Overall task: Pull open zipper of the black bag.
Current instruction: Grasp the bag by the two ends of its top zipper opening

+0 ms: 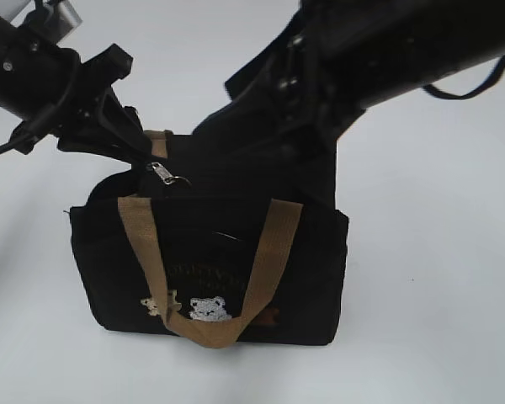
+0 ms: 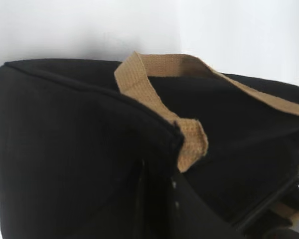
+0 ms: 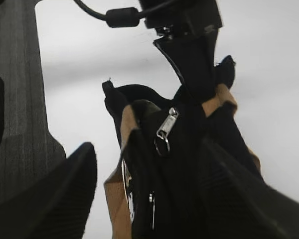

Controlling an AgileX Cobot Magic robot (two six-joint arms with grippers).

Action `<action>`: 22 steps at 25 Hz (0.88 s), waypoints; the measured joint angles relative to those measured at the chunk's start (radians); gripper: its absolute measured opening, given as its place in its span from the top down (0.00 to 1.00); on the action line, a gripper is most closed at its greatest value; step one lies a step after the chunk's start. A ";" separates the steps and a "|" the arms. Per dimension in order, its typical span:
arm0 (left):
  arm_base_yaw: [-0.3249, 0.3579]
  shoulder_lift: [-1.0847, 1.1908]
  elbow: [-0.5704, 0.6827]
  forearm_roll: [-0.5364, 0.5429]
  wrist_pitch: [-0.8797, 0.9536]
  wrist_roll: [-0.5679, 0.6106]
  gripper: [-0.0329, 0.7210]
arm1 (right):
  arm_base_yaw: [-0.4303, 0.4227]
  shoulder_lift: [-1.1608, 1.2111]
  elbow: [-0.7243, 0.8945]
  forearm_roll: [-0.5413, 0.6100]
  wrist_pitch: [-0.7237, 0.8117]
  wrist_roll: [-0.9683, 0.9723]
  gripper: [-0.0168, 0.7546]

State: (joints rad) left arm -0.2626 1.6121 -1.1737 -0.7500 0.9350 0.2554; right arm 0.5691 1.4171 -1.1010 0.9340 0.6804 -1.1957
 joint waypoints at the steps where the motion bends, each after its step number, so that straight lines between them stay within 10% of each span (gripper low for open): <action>1: 0.000 -0.009 0.000 0.002 0.003 0.000 0.92 | 0.016 0.031 -0.015 -0.004 -0.010 -0.008 0.35; 22: 0.000 -0.034 0.000 0.012 0.014 0.000 0.92 | 0.049 0.281 -0.099 -0.073 -0.087 -0.022 0.53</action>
State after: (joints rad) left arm -0.2626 1.5781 -1.1737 -0.7383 0.9494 0.2554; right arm 0.6181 1.6983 -1.1997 0.8608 0.5938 -1.2178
